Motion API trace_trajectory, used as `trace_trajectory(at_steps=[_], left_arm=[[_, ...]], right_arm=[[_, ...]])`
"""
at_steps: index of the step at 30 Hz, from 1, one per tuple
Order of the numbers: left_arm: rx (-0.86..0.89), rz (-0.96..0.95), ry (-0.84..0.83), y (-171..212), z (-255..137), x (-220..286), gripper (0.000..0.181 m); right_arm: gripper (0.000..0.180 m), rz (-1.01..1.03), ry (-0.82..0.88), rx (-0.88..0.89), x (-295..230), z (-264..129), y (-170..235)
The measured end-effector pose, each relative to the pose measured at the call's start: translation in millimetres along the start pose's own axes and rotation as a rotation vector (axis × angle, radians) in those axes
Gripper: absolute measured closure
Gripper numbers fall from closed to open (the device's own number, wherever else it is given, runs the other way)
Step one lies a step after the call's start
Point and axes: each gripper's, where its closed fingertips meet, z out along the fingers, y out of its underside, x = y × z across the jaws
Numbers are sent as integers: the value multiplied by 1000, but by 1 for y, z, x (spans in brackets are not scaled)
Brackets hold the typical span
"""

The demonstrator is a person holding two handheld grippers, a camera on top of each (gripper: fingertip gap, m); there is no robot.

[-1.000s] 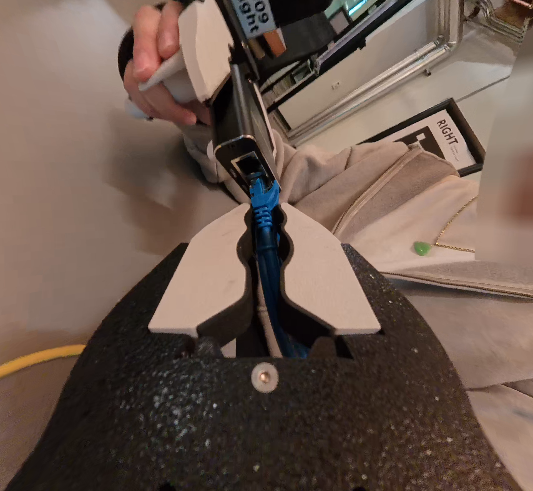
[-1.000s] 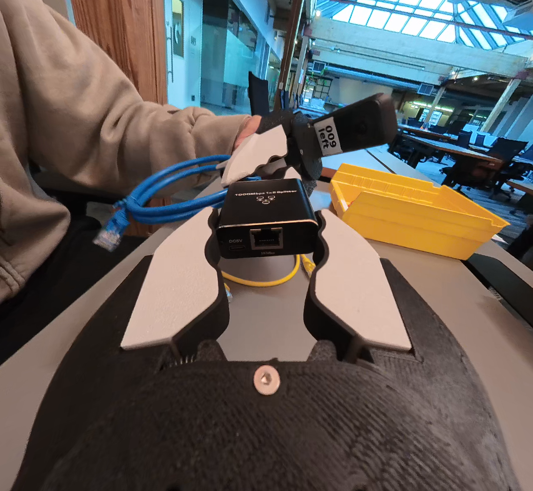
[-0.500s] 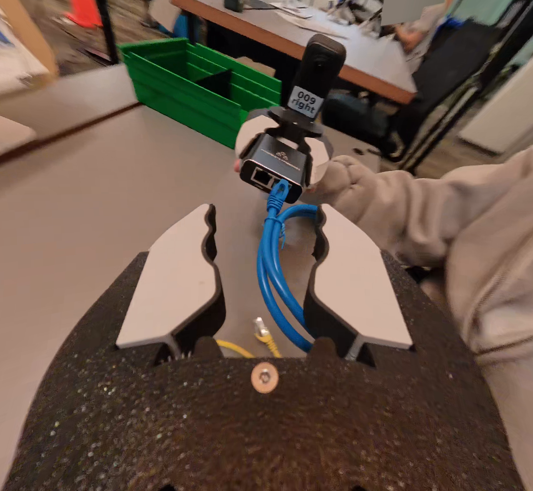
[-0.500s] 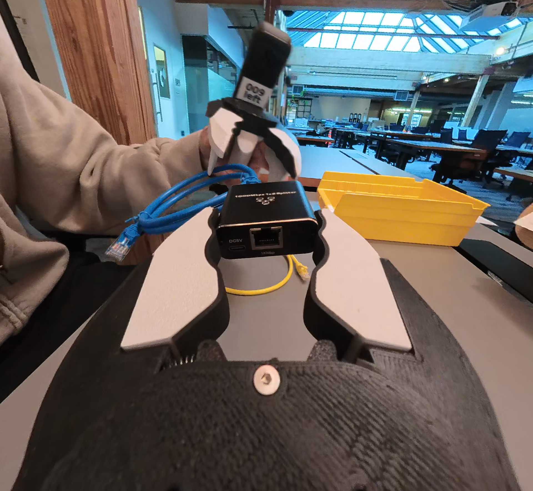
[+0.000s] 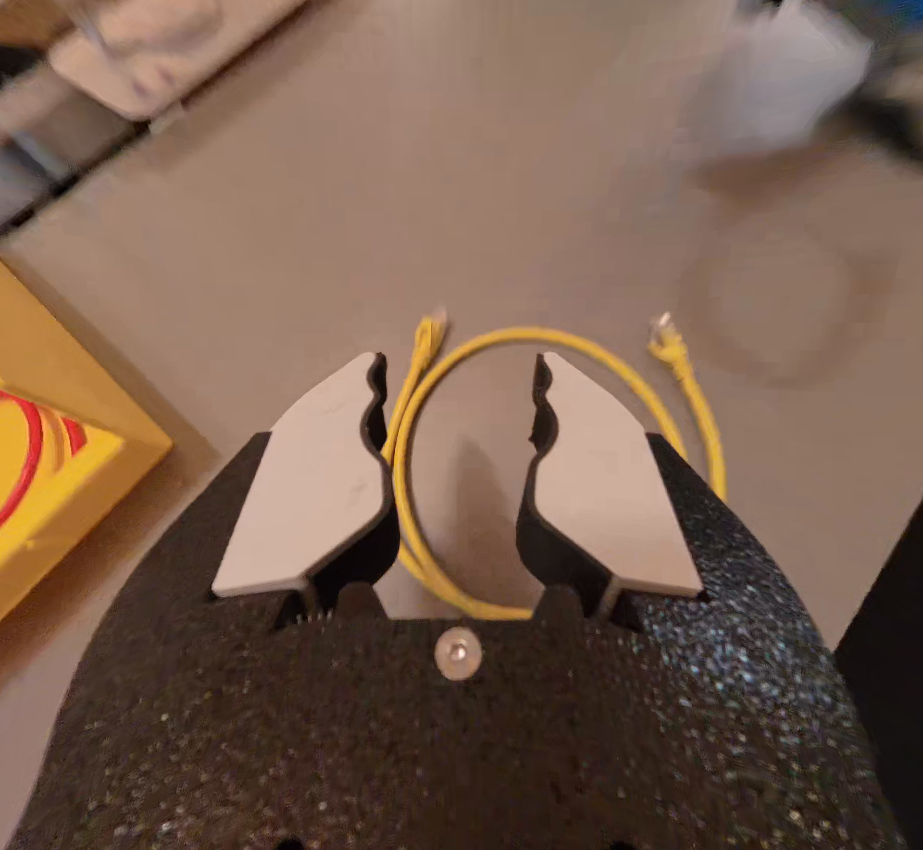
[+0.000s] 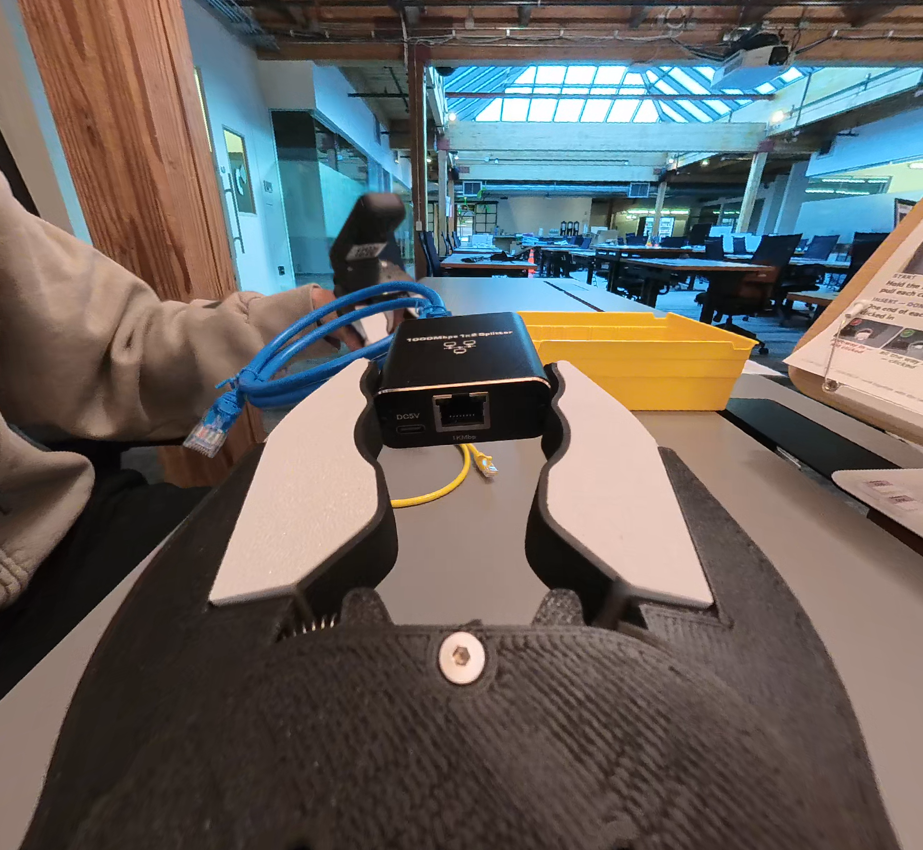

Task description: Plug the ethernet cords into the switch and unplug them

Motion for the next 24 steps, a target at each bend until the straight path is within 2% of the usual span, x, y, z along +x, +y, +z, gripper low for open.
trace_trajectory(at_steps=[3,6,15,24], left_arm=[[-198,49,1,36,21,-8,129],[-284,54,0,47,38,-24,136],[-311,102,185,44,74,-28,156],[-282,62,201,51,79,-19,167]], right_arm=[[115,3,-17,0,-2,1,0],[115,2,-32,2,-4,1,1],[115,11,-71,15,-8,-4,1],[115,24,-96,-12,-10,0,8]])
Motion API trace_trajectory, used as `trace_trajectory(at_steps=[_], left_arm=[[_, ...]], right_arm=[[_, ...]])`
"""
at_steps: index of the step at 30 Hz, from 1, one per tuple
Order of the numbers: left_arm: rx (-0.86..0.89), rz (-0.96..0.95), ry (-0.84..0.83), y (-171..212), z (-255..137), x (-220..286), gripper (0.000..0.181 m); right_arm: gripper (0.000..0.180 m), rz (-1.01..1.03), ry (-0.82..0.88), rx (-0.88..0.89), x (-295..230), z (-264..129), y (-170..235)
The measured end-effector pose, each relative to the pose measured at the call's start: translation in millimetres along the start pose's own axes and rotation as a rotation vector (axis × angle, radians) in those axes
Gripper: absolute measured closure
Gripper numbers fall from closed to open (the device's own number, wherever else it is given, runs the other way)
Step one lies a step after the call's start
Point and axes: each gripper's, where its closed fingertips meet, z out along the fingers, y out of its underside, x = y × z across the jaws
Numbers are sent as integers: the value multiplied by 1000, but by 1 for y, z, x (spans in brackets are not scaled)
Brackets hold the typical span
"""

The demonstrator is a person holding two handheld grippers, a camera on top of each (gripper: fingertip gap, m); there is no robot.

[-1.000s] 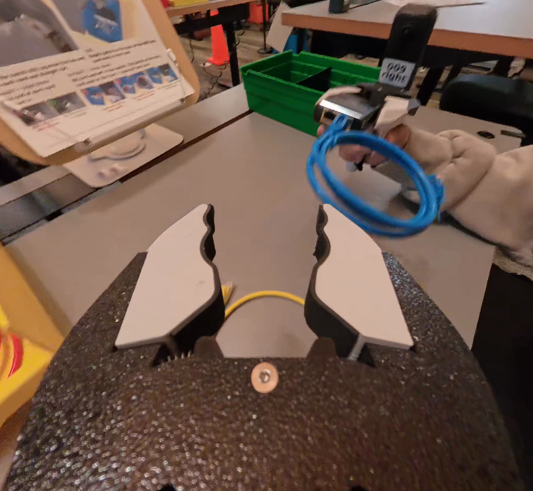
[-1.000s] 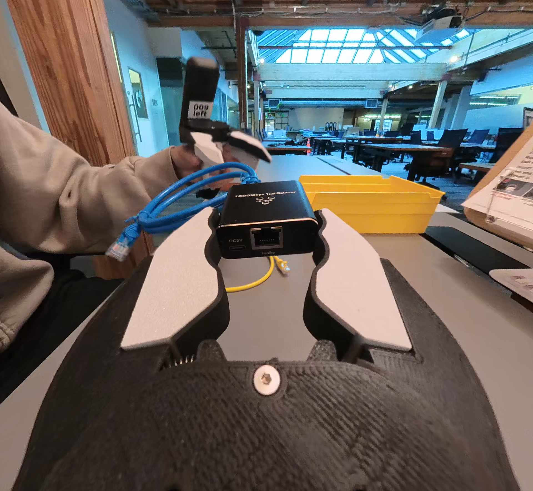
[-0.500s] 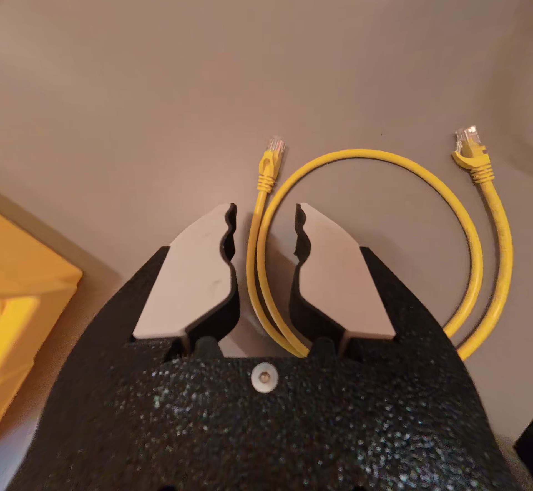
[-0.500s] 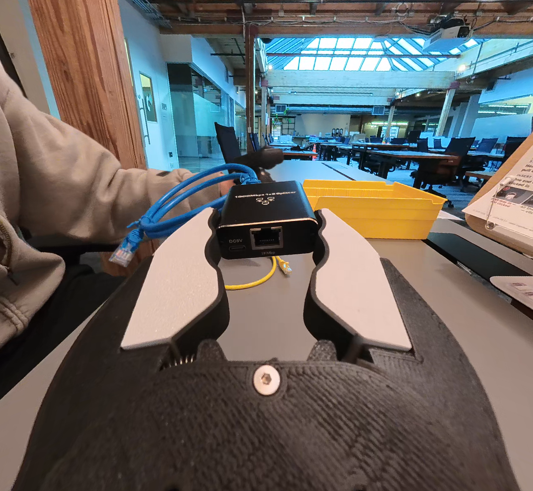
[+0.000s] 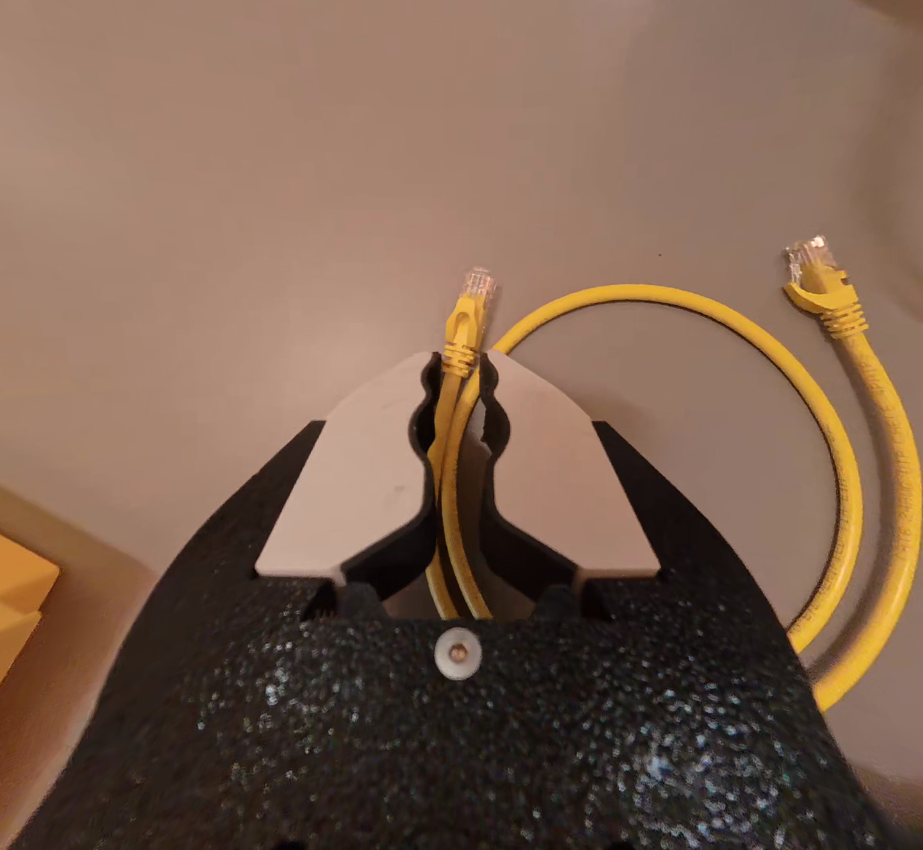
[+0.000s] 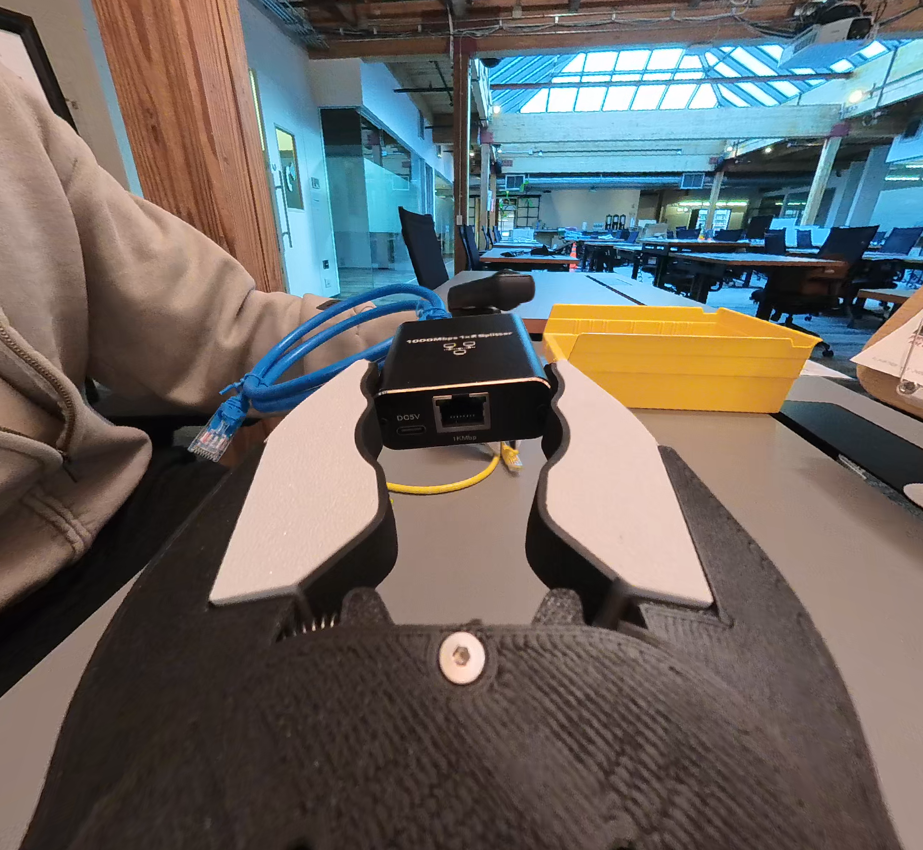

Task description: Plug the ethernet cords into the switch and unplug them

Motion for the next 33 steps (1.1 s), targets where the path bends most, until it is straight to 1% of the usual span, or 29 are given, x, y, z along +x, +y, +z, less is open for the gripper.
trace_trajectory(at_steps=[2,6,7,9,11,12,14,16,18,20,22,26,29,33], left_arm=[[-3,-4,8,2,-2,0,165],[15,17,44,0,-16,2,155],[-20,26,42,4,-16,1,154],[-143,72,23,19,-11,-2,153],[-171,86,34,18,-6,-1,160],[-173,81,34,16,-4,-1,167],[-164,97,9,10,0,-2,169],[-160,181,-38,7,1,0,173],[-168,238,-32,5,0,11,176],[-96,256,9,-12,-9,26,176],[-27,284,-7,-35,-28,30,176],[-4,373,-19,-68,-56,39,176],[-12,404,-42,-80,-62,42,175],[74,394,29,-99,-64,59,176]], right_arm=[[116,1,2,-2,0,1,1],[115,3,3,-6,0,1,1],[115,6,4,-4,1,1,1],[115,18,-1,-8,1,2,2],[115,26,-5,-13,1,5,4],[115,33,-10,-16,1,6,4],[115,44,-16,-19,1,7,5],[115,42,-16,-21,1,8,6],[115,43,-23,-30,0,8,8],[115,43,-35,-39,-2,10,10],[115,45,-52,-42,-5,11,11],[115,40,-80,-49,-10,16,13],[115,36,-89,-57,-12,17,14],[115,32,-96,-64,-13,18,15]])
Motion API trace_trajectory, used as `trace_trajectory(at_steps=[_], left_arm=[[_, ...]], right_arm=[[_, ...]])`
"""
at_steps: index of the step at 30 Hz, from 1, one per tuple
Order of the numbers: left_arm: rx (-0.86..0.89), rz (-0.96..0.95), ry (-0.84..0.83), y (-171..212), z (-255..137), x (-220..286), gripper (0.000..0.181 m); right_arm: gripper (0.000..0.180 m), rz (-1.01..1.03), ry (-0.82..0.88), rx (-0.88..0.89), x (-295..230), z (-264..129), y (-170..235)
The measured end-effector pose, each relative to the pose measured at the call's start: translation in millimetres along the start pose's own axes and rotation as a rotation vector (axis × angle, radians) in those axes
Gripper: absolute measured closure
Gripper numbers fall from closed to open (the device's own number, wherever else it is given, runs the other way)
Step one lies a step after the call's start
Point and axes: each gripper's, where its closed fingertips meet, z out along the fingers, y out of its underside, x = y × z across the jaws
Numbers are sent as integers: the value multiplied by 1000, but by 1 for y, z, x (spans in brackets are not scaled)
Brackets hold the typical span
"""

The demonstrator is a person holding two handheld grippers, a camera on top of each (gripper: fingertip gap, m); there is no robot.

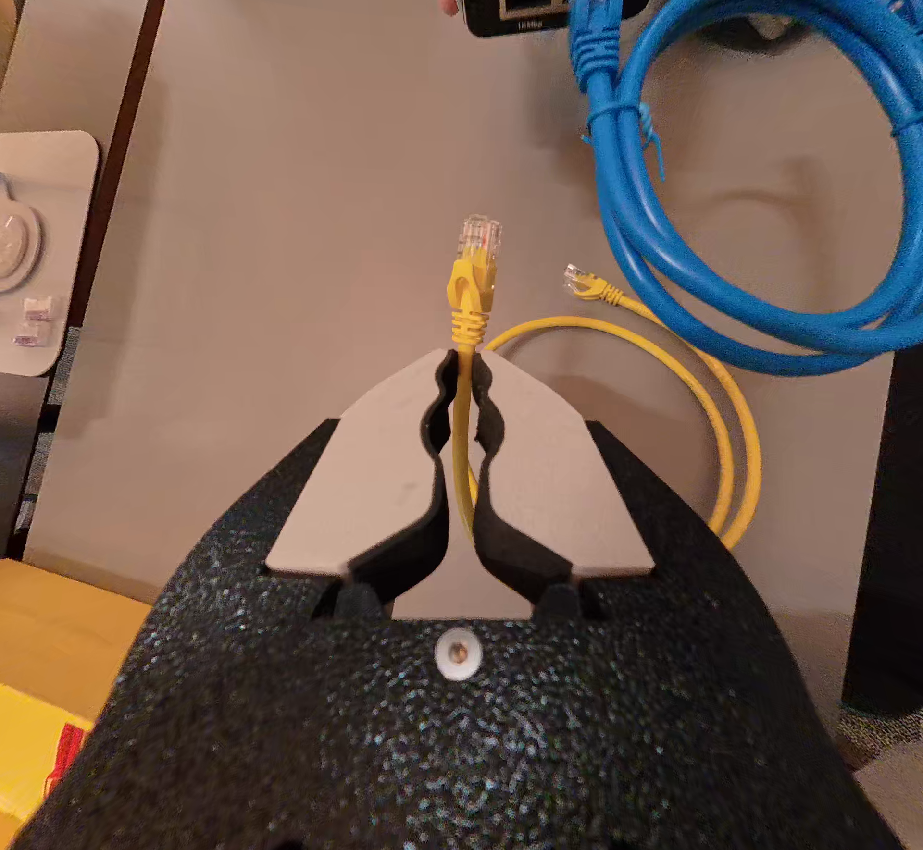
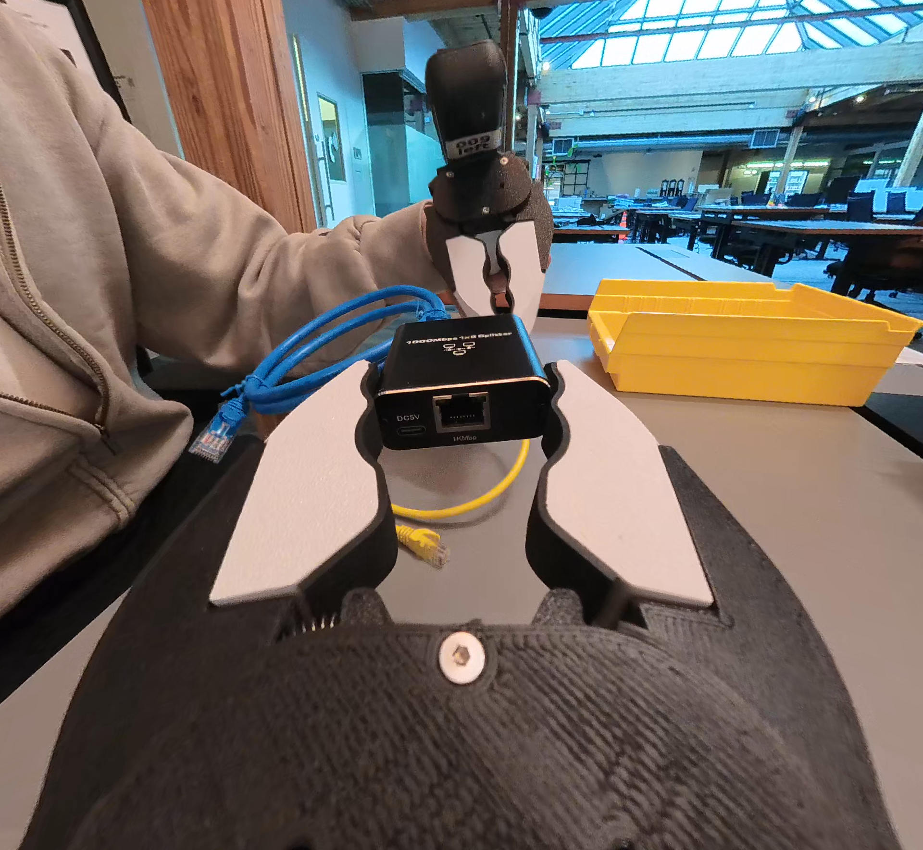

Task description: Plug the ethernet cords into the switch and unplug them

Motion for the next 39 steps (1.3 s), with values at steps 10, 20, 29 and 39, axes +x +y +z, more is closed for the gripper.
trace_trajectory(at_steps=[10,20,29,39], left_arm=[[-86,-8,-70,-20,2,2,175],[-211,64,-180,-40,2,11,175],[-294,175,-126,-42,3,16,176],[-356,130,-93,-37,1,19,176]], right_arm=[[115,-13,-7,-16,-2,6,3],[116,-19,-25,-21,-6,15,6],[116,-42,-11,-65,-5,13,10],[116,-45,-9,-97,-5,15,14]])
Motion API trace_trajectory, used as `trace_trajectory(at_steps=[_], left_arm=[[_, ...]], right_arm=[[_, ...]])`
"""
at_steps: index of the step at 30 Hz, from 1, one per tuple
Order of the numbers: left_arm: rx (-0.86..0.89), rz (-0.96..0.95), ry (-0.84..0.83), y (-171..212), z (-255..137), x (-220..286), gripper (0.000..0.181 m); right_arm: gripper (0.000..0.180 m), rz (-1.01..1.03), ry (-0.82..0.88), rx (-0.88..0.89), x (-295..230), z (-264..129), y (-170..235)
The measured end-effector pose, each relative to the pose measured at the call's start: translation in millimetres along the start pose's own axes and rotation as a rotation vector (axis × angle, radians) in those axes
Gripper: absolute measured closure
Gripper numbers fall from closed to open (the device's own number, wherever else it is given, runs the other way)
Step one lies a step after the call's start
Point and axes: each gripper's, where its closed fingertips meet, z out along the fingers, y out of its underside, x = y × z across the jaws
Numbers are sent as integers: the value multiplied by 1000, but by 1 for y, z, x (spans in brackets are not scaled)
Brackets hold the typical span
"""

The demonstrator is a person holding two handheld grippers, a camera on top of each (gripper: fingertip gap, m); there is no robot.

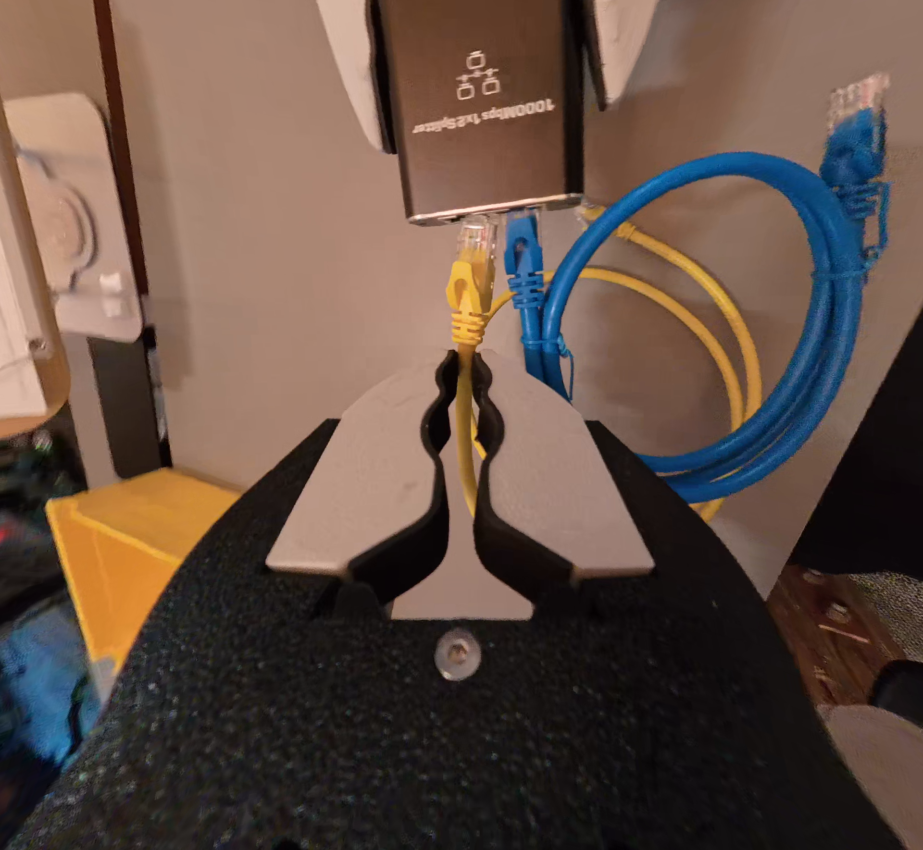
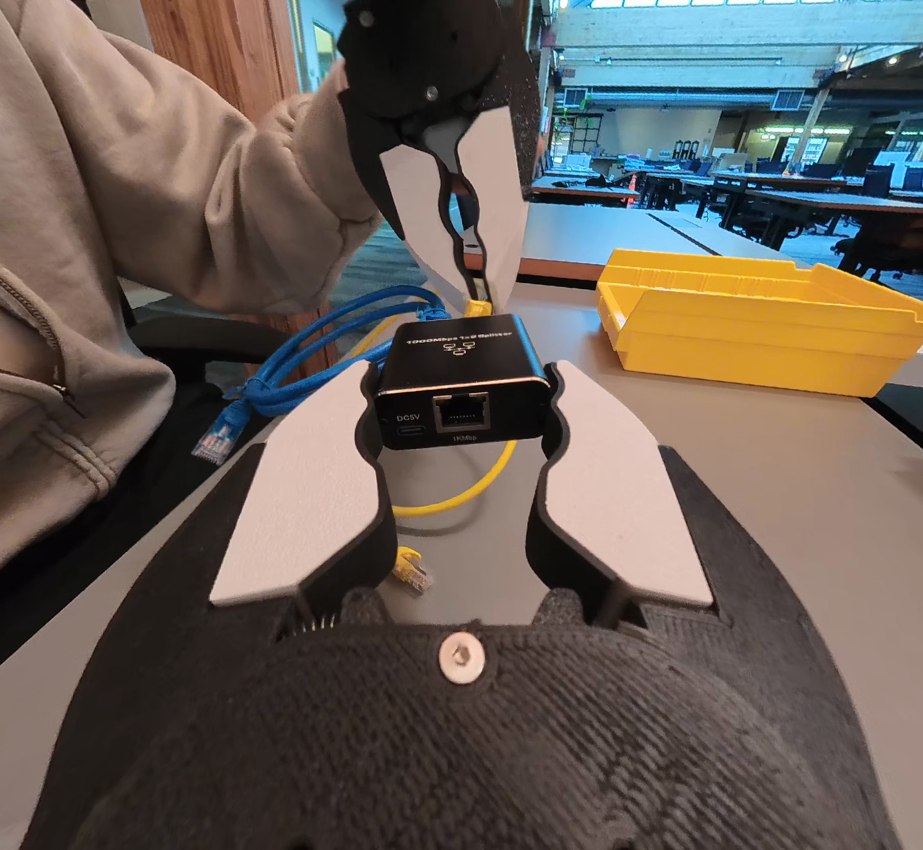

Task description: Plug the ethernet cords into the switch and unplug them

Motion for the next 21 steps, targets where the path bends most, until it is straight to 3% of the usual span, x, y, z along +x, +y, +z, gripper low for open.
trace_trajectory(at_steps=[5,9,21], left_arm=[[-121,-48,-104,3,3,-6,175],[-59,-153,-99,-5,1,-5,176],[135,-172,67,-4,7,3,177]], right_arm=[[116,0,18,-4,3,2,1],[116,3,35,8,6,-1,0],[115,49,-7,30,3,6,6]])
